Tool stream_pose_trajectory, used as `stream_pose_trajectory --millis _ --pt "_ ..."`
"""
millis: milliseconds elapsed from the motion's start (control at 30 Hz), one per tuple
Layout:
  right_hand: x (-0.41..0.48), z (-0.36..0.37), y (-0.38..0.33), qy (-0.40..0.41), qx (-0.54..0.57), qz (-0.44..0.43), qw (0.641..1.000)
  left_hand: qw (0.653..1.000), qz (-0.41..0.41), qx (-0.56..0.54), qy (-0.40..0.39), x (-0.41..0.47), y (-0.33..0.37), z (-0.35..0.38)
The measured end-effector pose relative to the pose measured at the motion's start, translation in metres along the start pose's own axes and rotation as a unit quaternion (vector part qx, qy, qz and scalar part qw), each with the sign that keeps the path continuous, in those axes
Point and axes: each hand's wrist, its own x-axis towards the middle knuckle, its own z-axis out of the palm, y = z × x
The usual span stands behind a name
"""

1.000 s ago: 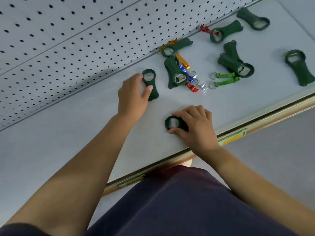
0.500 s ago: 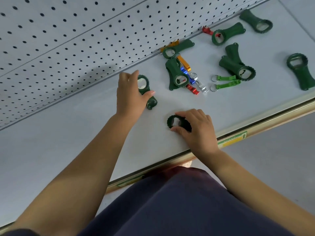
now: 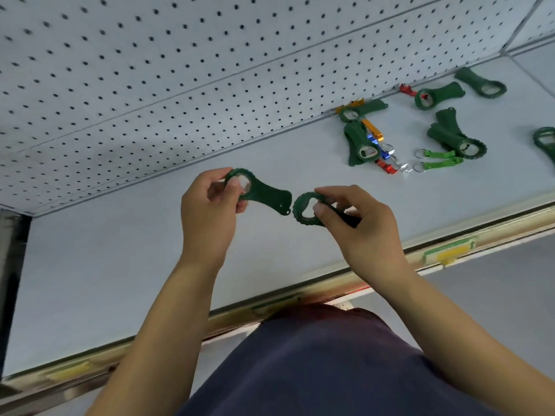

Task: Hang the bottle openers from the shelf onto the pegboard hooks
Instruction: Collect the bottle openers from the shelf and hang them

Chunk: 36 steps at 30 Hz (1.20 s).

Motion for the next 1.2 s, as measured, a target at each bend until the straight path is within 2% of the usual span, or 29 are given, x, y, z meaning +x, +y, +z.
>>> stream_pose_trajectory --millis 200,500,700,833,1033,1200 --pt "-0.044 0.057 -0.067 0.004 0.048 -0.017 0.999 0.993 0.021 -0.114 0.034 -0.021 0.008 -0.092" --pt "-0.111 0.143 -0.154 -0.077 0.110 -0.108 0.985 0.964 0.072 -0.250 0.050 -0.041 -0.002 -0.219" --pt "-0.141 0.183 -0.187 -0.138 0.127 -0.166 0.968 0.943 0.084 -0.320 0.021 -0.052 -0.004 -0.285" --pt "-0.151 0.199 -0.209 -0.149 0.128 -0.238 0.951 0.935 0.105 -0.336 0.032 -0.059 -0.004 -0.311" --pt "-0.148 0.219 -0.246 -0.109 0.158 -0.350 0.917 0.933 0.161 -0.314 0.062 -0.067 -0.004 -0.338" --pt "-0.135 0.232 -0.261 -0.076 0.121 -0.370 0.918 0.936 0.186 -0.291 0.072 -0.071 -0.007 -0.348"
